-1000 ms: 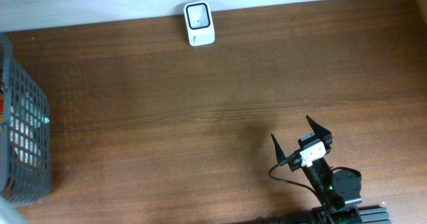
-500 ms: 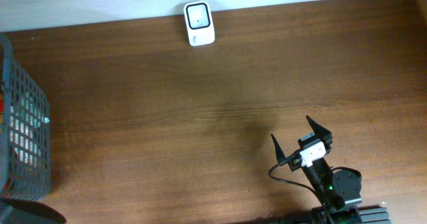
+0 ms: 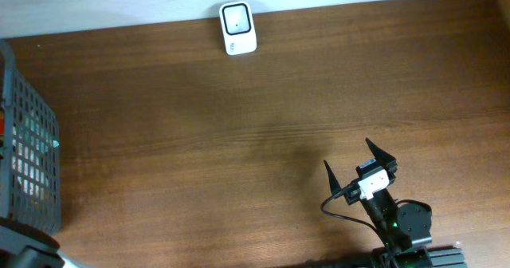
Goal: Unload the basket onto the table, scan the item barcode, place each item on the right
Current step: 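Grasp the white Pantene conditioner tube in the basket with the left gripper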
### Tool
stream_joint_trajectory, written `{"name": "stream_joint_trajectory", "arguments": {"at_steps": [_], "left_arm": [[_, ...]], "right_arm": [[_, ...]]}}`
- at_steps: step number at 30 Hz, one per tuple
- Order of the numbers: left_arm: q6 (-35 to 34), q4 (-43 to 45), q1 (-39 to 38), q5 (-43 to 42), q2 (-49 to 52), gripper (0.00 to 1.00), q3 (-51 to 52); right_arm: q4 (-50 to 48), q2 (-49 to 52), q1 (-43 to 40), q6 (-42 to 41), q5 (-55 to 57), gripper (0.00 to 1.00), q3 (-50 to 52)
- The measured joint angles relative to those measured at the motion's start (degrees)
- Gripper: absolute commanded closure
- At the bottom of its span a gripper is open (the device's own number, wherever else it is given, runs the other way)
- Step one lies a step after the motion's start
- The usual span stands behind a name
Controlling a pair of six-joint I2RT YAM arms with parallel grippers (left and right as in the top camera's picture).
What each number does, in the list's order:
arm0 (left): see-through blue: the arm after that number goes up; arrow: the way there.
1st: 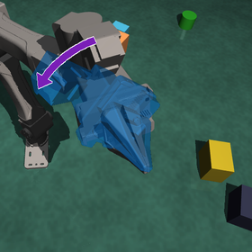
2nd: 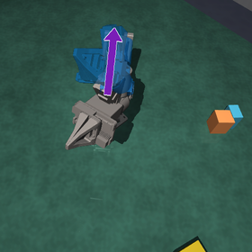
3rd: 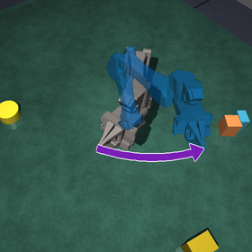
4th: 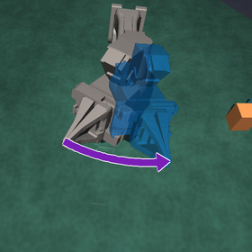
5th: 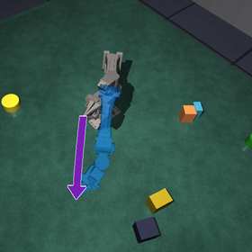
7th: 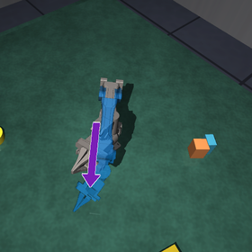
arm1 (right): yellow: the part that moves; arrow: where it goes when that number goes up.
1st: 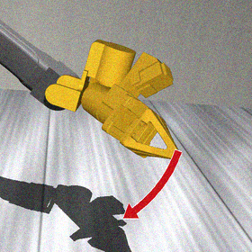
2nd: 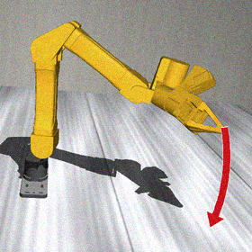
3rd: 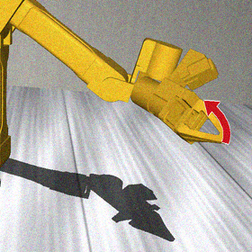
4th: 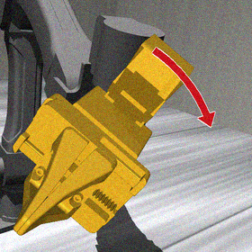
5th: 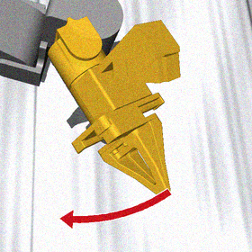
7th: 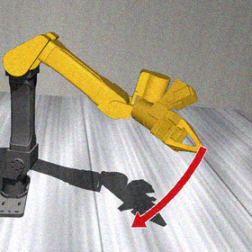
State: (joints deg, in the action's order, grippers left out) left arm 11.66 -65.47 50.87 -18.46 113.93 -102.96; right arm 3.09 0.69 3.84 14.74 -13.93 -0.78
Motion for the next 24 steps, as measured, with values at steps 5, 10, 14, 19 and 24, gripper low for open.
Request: {"name": "stream_joint_trajectory", "arguments": {"at_steps": [5,10,14,19,24], "left_arm": [[1.42,1.05,0.0,1.22,2.01,0.1,3.02],[2.78,4.15,-0.07,1.51,3.1,0.1,5.79],[4.28,6.78,-0.13,2.43,3.1,0.13,8.94],[5.14,10.34,-0.13,3.32,3.1,0.35,12.92],[5.46,12.2,-0.46,3.67,3.1,0.72,14.82]], "right_arm": [[0.0,0.0,0.0,0.02,0.0,0.01,0.0],[0.0,0.0,0.0,0.02,0.0,0.01,0.0],[0.0,0.0,0.0,0.02,0.0,0.01,0.0],[0.02,0.0,0.0,0.0,0.0,0.01,0.0],[0.02,0.0,0.0,0.02,0.0,0.01,0.0]]}}
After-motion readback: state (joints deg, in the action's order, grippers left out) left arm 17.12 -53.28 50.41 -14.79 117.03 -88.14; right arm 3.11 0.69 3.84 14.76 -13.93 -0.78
